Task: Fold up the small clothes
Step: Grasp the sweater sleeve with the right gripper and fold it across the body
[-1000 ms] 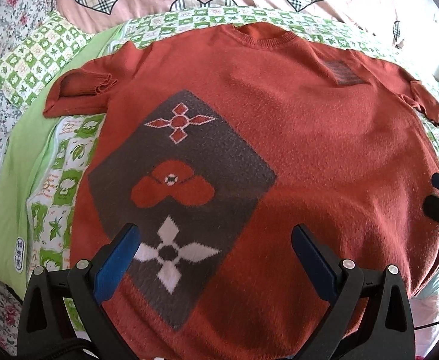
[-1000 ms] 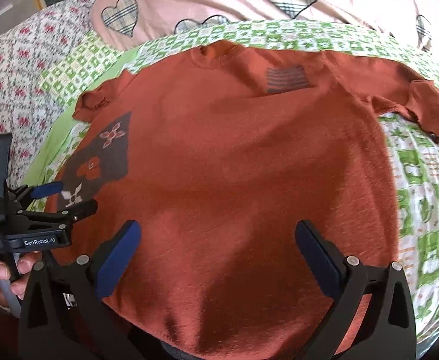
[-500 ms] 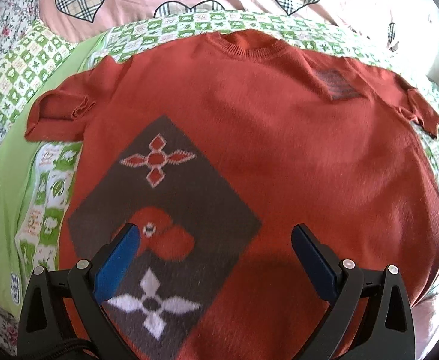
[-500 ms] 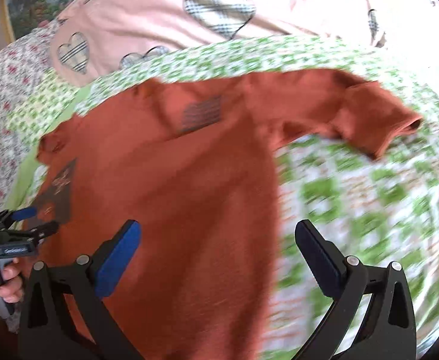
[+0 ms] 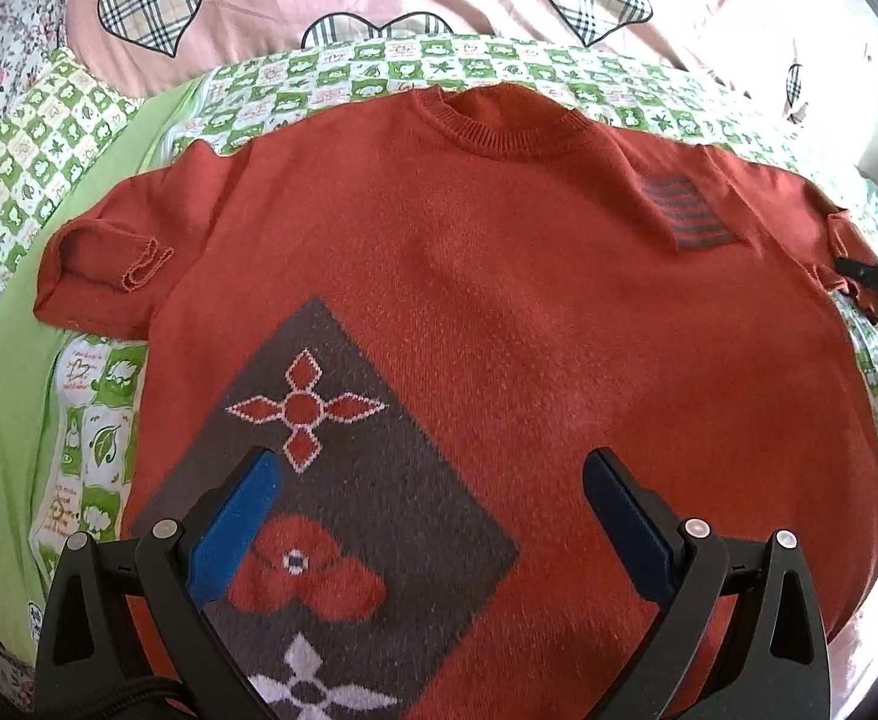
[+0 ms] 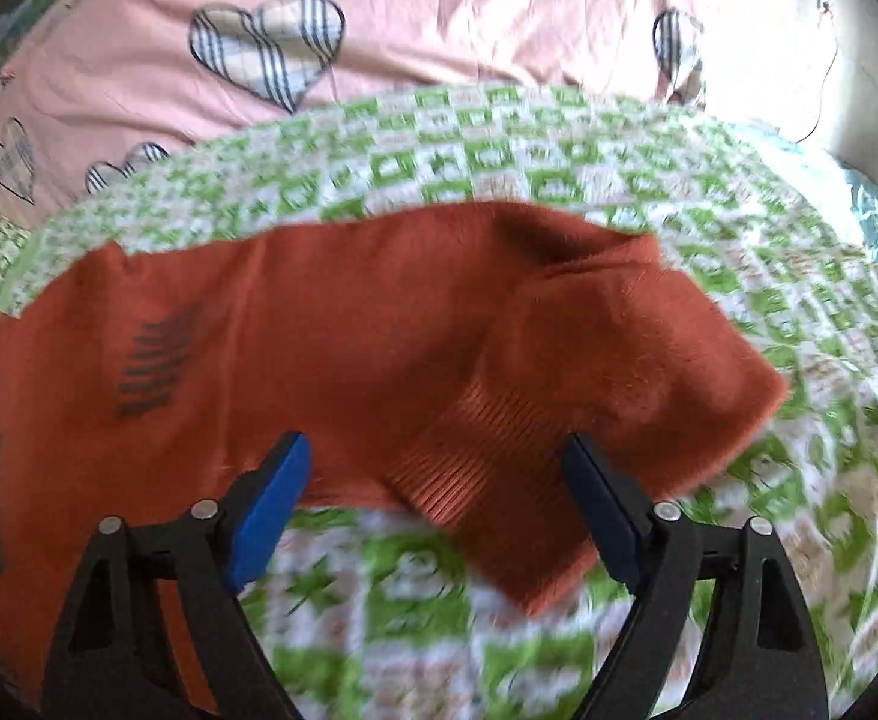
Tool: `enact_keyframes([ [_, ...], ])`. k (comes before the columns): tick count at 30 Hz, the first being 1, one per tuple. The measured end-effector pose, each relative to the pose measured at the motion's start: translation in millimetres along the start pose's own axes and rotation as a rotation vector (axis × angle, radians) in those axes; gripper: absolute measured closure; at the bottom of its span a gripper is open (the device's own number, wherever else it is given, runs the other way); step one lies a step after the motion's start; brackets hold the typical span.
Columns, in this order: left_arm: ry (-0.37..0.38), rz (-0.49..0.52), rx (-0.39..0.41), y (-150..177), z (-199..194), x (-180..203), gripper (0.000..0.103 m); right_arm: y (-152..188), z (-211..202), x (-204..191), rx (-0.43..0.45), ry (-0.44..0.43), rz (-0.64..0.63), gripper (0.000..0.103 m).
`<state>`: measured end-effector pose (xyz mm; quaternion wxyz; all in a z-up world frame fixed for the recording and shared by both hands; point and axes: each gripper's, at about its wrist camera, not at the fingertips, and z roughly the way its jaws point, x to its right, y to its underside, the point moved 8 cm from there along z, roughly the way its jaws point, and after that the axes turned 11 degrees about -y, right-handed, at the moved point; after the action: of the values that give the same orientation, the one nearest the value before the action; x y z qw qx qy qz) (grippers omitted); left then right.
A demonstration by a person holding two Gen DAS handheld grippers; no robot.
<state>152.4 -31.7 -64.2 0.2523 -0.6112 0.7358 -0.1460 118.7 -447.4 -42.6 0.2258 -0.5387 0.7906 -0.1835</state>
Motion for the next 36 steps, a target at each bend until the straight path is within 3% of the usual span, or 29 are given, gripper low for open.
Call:
enact_keyframes([
  [4, 0.007, -0.004, -0.014, 1.9, 7.1, -1.3, 0.002, 5.4, 8.4, 17.6, -0.011, 0.042, 0.017, 0.046],
  [6, 0.01, -0.008, -0.02, 2.5, 9.7, -1.3, 0.002, 5.6, -0.5, 23.5, 0.0, 0.057, 0.037, 0.087],
  [7, 0.016, -0.014, -0.022, 3.2, 10.8, -2.1, 0.002, 4.8, -4.4, 25.1, 0.01, 0.036, 0.065, 0.093],
  [9, 0.025, -0.023, -0.021, 3.7, 11.4, -3.0, 0.002, 2.3, -10.9, 20.0, 0.029, -0.002, 0.089, 0.093],
  [12, 0.038, -0.044, -0.016, 4.0, 11.6, -7.1, 0.002, -5.8, -26.2, -17.3, 0.067, -0.138, 0.091, 0.093],
  [16, 0.066, -0.067, -0.001, 4.5, 6.8, -13.8, 0.002, -17.2, -33.8, -104.7, 0.081, -0.361, 0.039, 0.093],
  [19, 0.088, -0.08, 0.032, 4.0, -1.7, -22.8, 0.002, -20.8, -21.3, -184.0, 0.044, -0.549, 0.002, 0.093],
  [27, 0.162, -0.144, 0.075, 4.1, -12.0, -57.0, 0.002, -9.6, 31.2, -355.3, -0.108, -0.812, -0.092, 0.093],
  [31, 0.18, -0.178, 0.065, 0.8, -1.7, -71.3, 0.002, 2.4, 48.7, -415.4, -0.168, -0.877, -0.134, 0.093],
  [36, 0.186, -0.206, 0.054, -15.6, 22.9, -84.5, 0.002, 10.5, 82.6, -440.7, -0.23, -0.909, -0.105, 0.093],
])
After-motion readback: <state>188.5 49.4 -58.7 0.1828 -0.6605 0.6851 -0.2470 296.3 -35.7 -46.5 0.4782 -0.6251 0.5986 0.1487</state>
